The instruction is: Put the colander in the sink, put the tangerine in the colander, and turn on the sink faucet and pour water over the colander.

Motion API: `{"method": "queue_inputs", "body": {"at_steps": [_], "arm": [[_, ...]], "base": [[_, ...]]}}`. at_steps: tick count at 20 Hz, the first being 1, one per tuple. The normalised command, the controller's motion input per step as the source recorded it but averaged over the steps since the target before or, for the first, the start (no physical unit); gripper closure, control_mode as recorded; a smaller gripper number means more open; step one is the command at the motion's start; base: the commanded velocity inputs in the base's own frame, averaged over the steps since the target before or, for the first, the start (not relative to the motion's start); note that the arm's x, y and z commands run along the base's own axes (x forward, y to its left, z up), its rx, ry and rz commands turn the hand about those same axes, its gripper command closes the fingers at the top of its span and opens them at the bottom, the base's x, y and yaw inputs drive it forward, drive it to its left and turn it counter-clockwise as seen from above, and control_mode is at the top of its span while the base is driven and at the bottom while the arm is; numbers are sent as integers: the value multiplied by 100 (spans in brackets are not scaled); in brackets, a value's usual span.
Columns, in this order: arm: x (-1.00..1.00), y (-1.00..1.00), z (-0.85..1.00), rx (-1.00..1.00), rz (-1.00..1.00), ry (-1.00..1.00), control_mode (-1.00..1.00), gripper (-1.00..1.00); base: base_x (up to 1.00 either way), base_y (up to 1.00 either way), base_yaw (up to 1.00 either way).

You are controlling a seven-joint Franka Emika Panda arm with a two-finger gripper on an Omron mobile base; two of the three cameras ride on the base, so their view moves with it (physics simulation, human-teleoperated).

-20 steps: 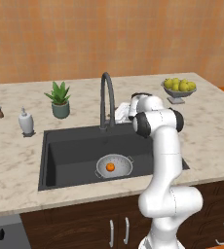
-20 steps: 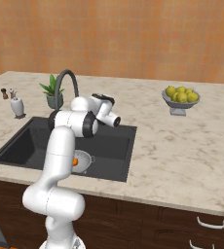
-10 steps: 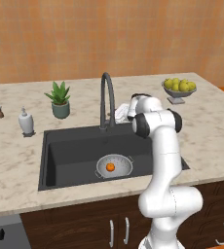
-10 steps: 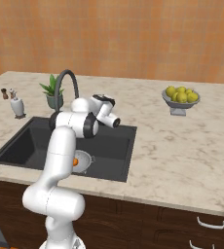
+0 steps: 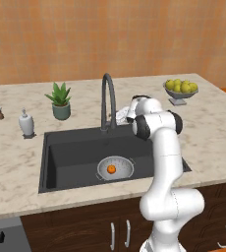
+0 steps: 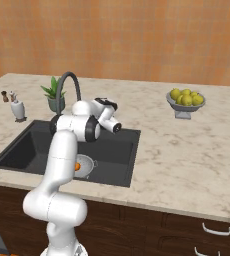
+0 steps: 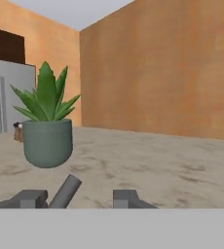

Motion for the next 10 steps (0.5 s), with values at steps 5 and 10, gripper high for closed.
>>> {"method": "queue_inputs", "body": {"at_steps": [5, 10], "arm": [[35, -76, -54, 0, -13, 4, -100, 100], [31, -96, -53, 1, -12, 11, -100, 100]], "base": [[0, 0, 0], [0, 0, 0]]}}
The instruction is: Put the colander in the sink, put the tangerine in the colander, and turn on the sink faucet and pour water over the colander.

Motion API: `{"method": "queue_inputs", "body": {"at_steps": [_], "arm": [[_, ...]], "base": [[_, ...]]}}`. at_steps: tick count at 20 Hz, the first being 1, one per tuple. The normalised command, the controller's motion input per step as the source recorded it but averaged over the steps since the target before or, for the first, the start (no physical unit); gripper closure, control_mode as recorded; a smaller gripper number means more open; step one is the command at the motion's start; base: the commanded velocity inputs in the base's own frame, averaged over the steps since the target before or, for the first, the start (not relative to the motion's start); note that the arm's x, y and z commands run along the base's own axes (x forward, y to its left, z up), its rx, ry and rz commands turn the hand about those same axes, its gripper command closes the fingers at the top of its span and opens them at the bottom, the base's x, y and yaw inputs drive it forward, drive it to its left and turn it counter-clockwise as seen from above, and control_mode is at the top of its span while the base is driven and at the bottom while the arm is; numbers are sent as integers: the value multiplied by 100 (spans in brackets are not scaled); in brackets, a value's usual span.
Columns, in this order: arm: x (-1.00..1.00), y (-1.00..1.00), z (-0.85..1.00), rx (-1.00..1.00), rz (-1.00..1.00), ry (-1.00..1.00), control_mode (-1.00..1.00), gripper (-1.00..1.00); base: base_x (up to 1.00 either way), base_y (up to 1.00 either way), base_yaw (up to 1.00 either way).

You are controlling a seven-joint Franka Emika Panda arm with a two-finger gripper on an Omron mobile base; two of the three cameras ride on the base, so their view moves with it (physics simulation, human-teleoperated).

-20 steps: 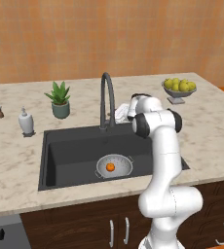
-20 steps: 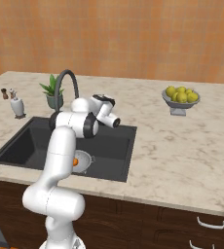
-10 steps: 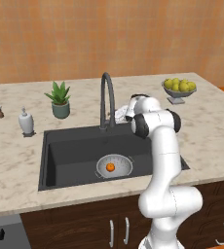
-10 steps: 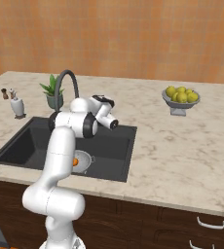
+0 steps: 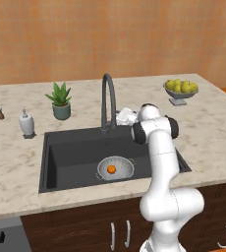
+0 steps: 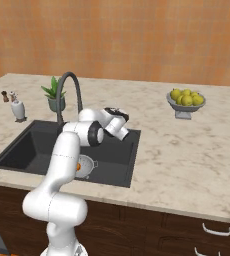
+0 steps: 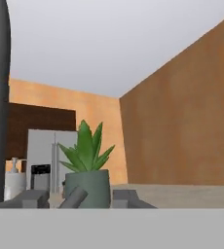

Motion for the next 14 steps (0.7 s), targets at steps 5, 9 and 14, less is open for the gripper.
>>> {"method": "queue_inputs", "body": {"at_steps": [5, 9, 14], "arm": [[36, -70, -44, -5, -23, 21, -100, 100], [23, -53, -48, -17, -29, 23, -100, 100], [1, -27, -51, -28, -27, 17, -100, 100]], "base": [[0, 0, 0], [0, 0, 0], [0, 0, 0]]}}
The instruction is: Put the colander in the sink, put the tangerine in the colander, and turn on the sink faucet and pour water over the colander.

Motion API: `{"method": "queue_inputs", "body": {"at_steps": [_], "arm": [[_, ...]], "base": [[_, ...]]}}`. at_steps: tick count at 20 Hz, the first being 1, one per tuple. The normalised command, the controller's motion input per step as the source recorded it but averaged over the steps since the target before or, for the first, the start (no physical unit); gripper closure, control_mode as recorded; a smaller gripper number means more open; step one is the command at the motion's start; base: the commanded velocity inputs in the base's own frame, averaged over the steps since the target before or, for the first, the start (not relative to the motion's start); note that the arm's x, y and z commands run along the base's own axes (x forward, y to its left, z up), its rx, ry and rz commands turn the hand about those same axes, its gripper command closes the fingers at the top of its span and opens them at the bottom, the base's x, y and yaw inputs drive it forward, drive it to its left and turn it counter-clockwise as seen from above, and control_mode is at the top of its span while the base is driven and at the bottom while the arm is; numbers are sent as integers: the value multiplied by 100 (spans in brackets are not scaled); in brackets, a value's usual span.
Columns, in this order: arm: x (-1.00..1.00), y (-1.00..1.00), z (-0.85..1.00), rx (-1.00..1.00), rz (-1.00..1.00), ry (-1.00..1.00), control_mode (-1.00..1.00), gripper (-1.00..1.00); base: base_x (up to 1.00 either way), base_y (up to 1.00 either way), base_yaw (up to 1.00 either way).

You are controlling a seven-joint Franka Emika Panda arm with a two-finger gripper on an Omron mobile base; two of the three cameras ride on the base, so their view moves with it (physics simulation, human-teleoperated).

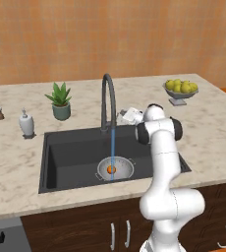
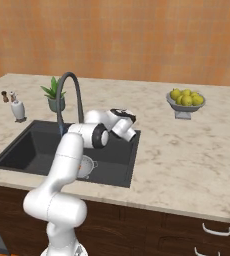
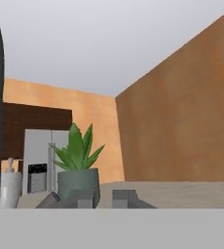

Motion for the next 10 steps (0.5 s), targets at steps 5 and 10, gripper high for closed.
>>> {"method": "queue_inputs", "body": {"at_steps": [5, 10], "arm": [[-4, -5, 4, -10, -19, 13, -100, 100], [0, -1, 2, -2, -5, 3, -100, 100]], "base": [[0, 0, 0], [0, 0, 0]]}}
